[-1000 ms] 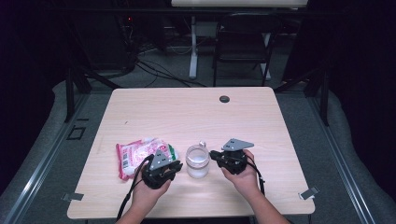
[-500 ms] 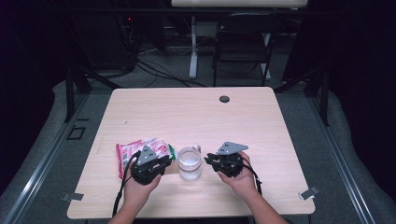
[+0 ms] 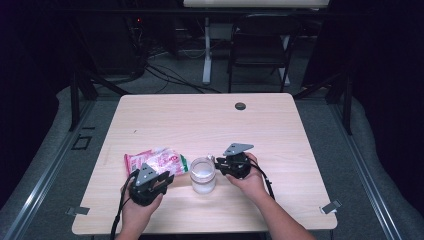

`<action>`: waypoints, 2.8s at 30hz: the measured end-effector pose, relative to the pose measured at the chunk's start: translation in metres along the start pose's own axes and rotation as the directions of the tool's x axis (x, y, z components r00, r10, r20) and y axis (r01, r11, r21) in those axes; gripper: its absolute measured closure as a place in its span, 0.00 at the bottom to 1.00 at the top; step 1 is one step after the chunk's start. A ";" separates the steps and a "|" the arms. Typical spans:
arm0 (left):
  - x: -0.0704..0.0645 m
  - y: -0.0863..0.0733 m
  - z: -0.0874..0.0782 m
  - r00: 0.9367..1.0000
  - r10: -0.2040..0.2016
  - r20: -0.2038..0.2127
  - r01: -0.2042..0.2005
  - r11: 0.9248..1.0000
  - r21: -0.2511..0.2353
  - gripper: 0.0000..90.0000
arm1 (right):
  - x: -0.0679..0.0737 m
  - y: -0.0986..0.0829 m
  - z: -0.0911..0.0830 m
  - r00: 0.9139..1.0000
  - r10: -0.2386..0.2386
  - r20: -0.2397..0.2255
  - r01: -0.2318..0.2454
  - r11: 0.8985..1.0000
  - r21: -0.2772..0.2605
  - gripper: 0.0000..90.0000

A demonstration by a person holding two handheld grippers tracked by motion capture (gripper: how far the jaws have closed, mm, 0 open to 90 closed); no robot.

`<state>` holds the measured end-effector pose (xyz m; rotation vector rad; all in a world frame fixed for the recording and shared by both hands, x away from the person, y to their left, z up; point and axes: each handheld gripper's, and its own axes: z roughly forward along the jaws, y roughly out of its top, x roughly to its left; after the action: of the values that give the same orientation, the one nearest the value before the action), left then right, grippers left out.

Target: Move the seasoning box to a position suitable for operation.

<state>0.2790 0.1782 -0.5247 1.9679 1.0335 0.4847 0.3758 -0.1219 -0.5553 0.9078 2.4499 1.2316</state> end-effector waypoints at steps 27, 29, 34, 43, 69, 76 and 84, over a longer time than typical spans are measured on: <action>-0.001 0.001 -0.001 1.000 0.019 0.006 -0.019 1.000 -0.022 0.80 | -0.004 -0.002 0.005 0.998 0.048 0.047 -0.051 0.996 0.071 0.92; -0.003 0.005 0.003 0.999 0.031 0.019 -0.030 0.999 -0.023 0.80 | -0.003 -0.005 -0.001 0.996 0.053 0.067 -0.058 0.995 0.076 0.92; -0.008 0.015 0.016 0.996 0.063 0.061 -0.062 0.998 -0.025 0.80 | 0.002 -0.016 -0.018 0.990 0.103 0.099 -0.110 0.992 0.066 0.93; -0.022 0.037 0.043 0.986 0.118 0.120 -0.114 0.993 -0.039 0.80 | 0.010 -0.040 -0.060 0.977 0.170 0.127 -0.174 0.984 0.022 0.99; -0.014 0.020 0.026 0.994 0.090 0.068 -0.088 0.996 -0.026 0.80 | 0.003 -0.029 -0.019 0.988 0.108 0.113 -0.109 0.994 0.003 0.70; -0.012 0.019 0.023 0.994 0.088 0.067 -0.087 0.996 -0.029 0.80 | -0.001 -0.027 -0.015 0.989 0.108 0.104 -0.114 0.992 0.052 0.87; -0.013 0.025 0.027 0.992 0.097 0.076 -0.093 0.994 -0.049 0.80 | 0.013 -0.029 -0.026 0.986 0.056 0.157 -0.075 0.991 0.114 0.88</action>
<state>0.3012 0.1461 -0.5191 1.9866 0.8756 0.4747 0.3416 -0.1430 -0.5617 1.0808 2.4096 1.0032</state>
